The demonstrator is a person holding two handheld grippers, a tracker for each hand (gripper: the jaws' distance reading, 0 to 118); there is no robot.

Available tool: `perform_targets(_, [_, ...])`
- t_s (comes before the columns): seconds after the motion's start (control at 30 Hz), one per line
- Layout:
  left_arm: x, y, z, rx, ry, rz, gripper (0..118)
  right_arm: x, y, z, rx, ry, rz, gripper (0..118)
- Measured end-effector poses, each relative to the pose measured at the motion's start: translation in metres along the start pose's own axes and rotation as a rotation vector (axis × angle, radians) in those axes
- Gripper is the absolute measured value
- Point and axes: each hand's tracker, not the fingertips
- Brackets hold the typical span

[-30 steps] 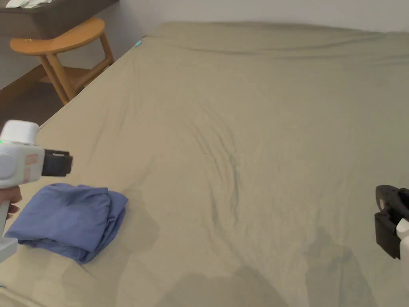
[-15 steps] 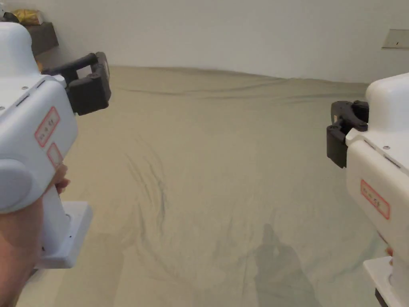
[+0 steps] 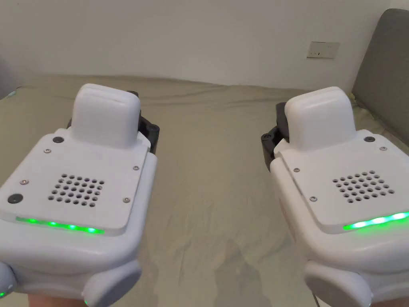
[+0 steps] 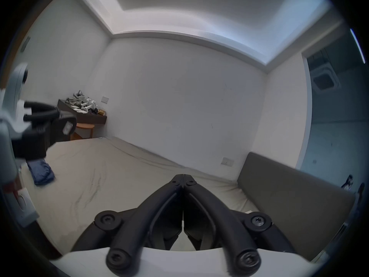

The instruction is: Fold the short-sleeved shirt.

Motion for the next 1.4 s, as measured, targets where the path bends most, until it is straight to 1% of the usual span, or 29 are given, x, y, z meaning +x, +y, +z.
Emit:
perform_targets(0.03, [0.002,-0.003,0.002,-0.005,-0.002,0.009,0,0.002,-0.004,0.0,-0.013,0.015,-0.01,2])
perform_targets(0.17, [0.004,-0.016,0.011,-0.02,0.001,0.099,0,0.001,-0.017,0.002,-0.031,0.007,0.014,2])
perform_targets(0.2, [0.004,-0.019,0.013,-0.04,0.017,0.109,0,0.002,-0.019,0.005,-0.031,0.011,0.006,2])
perform_targets(0.3, [0.002,-0.022,0.009,-0.067,-0.001,0.111,0,0.004,-0.023,0.008,-0.036,0.032,-0.075,2])
perform_targets(0.33, [0.002,-0.022,0.009,-0.07,0.003,0.103,0,0.004,-0.024,0.008,-0.037,0.033,-0.077,2])
perform_targets(0.43, [0.003,-0.019,0.009,-0.067,0.002,0.113,0,0.003,-0.026,0.008,-0.046,0.012,-0.072,2])
perform_targets(0.57, [0.005,-0.013,0.009,-0.045,-0.005,0.1,0,0.005,-0.025,0.009,-0.044,0.013,-0.088,2])
perform_targets(0.83, [0.008,-0.011,0.01,-0.036,-0.003,0.09,0,0.004,-0.027,0.009,-0.041,0.017,-0.092,2])
perform_targets(1.0, [0.005,-0.013,0.009,-0.052,0.008,0.091,0,-0.002,-0.028,0.009,-0.036,0.024,-0.066,2])
perform_targets(1.4, [0.005,-0.014,0.01,-0.064,-0.003,0.117,0,-0.004,-0.026,0.009,-0.038,0.011,-0.071,2])
